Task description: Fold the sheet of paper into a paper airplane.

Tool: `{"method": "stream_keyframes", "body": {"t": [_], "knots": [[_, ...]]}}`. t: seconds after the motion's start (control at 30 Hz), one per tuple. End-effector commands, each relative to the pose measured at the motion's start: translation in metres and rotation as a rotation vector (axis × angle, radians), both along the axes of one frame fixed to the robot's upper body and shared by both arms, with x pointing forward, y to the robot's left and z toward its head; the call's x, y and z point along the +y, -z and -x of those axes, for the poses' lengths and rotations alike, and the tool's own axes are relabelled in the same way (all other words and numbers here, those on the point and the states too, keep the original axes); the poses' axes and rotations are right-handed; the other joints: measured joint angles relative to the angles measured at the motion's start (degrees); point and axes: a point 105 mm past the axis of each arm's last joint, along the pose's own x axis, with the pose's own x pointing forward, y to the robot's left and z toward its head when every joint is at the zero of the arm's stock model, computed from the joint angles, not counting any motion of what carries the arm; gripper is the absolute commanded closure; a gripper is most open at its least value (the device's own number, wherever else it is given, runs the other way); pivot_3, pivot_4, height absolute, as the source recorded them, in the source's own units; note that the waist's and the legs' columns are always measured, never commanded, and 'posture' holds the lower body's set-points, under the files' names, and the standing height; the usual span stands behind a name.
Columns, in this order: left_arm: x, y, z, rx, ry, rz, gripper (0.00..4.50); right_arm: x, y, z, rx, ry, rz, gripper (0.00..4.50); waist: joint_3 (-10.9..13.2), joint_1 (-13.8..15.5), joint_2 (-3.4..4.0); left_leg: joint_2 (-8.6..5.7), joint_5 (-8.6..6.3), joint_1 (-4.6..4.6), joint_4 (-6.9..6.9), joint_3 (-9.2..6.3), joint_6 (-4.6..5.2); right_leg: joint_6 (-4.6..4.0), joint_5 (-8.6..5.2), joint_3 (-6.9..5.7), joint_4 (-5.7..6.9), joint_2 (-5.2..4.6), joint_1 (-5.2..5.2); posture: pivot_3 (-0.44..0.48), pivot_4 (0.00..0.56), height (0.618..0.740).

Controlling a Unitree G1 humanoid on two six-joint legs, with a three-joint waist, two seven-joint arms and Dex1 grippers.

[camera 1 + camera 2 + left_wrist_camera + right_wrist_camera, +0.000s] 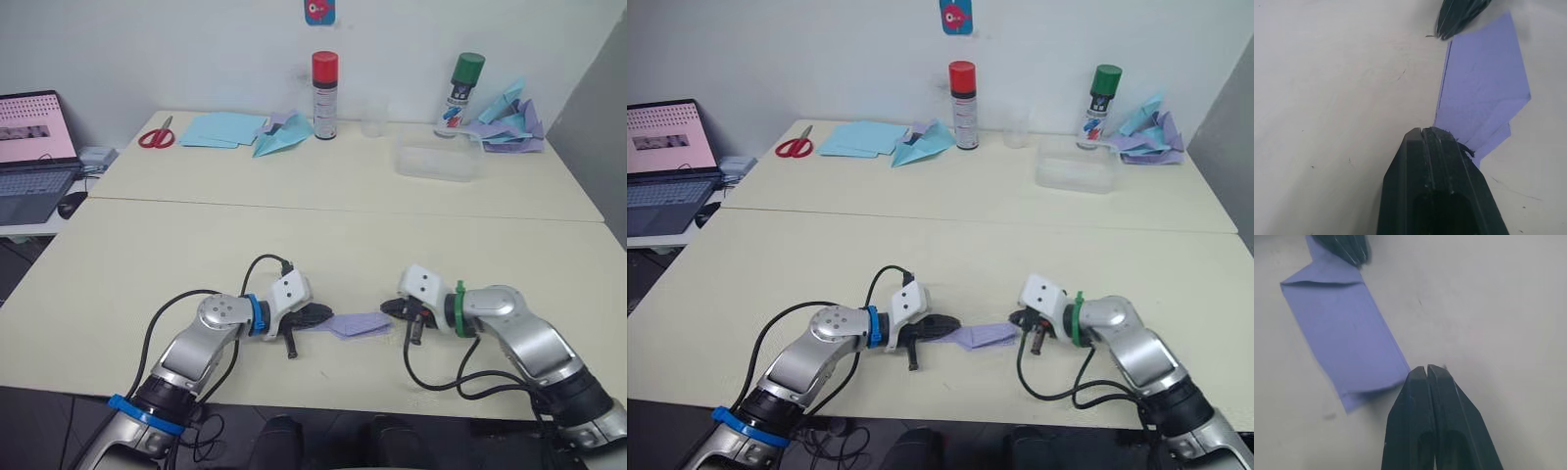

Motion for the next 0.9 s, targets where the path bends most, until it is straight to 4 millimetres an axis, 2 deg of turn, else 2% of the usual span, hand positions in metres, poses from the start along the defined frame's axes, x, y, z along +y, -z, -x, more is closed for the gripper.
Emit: {"method": "stream_keyframes", "body": {"t": [0.03,0.17,0.23,0.3,0.37,0.43,0.53,0.7,0.83,0.9], "knots": [[0.009,0.03,0.004,0.09,-0.033,-0.088,4.5,-0.004,-0.021,-0.005,-0.058,0.031,-0.135,4.45,0.0,0.0,0.0,0.0,0.0,-0.01,0.0,-0.01,0.0,0.0,0.0,-0.01,0.0,0.0,0.0,0.0,0.15,0.74],[0.003,0.029,0.0,0.084,-0.021,-0.075,4.5,0.011,-0.049,-0.006,-0.128,-0.044,-0.311,4.45,0.0,-0.1,0.09,0.03,0.0,-0.01,0.0,-0.02,0.0,0.01,0.01,-0.01,0.03,0.07,-0.02,0.0,0.15,0.74],[0.0,0.029,-0.002,0.083,-0.017,-0.069,4.5,0.024,-0.049,-0.004,-0.108,-0.082,-0.339,4.45,0.0,-0.1,0.09,0.05,0.0,-0.02,0.0,-0.02,0.0,0.01,0.01,-0.03,0.03,0.1,-0.02,0.0,0.15,0.74],[0.0,0.028,-0.003,0.08,-0.012,-0.066,4.5,0.038,-0.04,0.003,-0.072,-0.134,-0.327,4.45,0.0,-0.1,0.09,0.06,0.0,-0.04,-0.01,-0.02,0.0,0.01,0.01,-0.04,0.03,0.12,-0.03,0.0,0.15,0.74],[-0.001,0.027,-0.005,0.068,-0.004,-0.062,4.5,0.049,-0.021,0.009,-0.014,-0.163,-0.291,4.45,0.0,-0.1,0.09,0.07,0.0,-0.06,-0.03,-0.02,0.0,-0.02,-0.02,-0.06,0.01,0.12,-0.03,0.0,0.15,0.74],[0.0,0.023,-0.008,0.046,-0.001,-0.065,4.5,0.048,0.004,0.011,0.011,-0.186,-0.171,4.45,0.0,-0.1,0.1,0.08,0.0,-0.08,-0.04,-0.02,0.0,-0.03,-0.02,-0.04,0.01,0.13,-0.06,0.0,0.15,0.74],[0.002,0.017,-0.011,0.027,-0.004,-0.062,4.5,0.041,0.028,0.006,0.036,-0.158,-0.067,4.45,0.0,-0.2,0.13,0.06,0.0,-0.08,-0.02,0.02,0.0,-0.03,-0.02,-0.03,0.01,0.11,-0.08,0.0,0.15,0.74],[0.011,0.002,-0.012,-0.016,-0.036,-0.02,4.5,0.042,0.04,0.0,0.03,-0.143,-0.032,4.45,-0.2,-0.9,-0.07,0.15,0.0,0.12,-0.02,0.01,0.0,0.0,0.01,0.01,0.05,0.13,0.01,0.0,0.15,0.74],[-0.005,-0.035,-0.01,-0.007,-0.044,0.185,4.5,0.055,0.04,-0.001,0.006,-0.17,-0.035,4.45,-0.1,-1.7,-0.1,0.25,0.0,0.15,-0.04,-0.04,0.0,-0.02,0.02,0.01,0.1,0.12,0.03,0.0,0.15,0.74],[-0.012,-0.035,-0.006,0.016,-0.022,0.183,4.5,0.057,0.042,-0.003,0.001,-0.171,-0.034,4.45,-0.1,-1.7,-0.11,0.25,0.0,0.12,-0.04,-0.06,0.0,-0.01,0.03,-0.03,0.11,0.17,-0.01,0.0,0.15,0.74]]}}
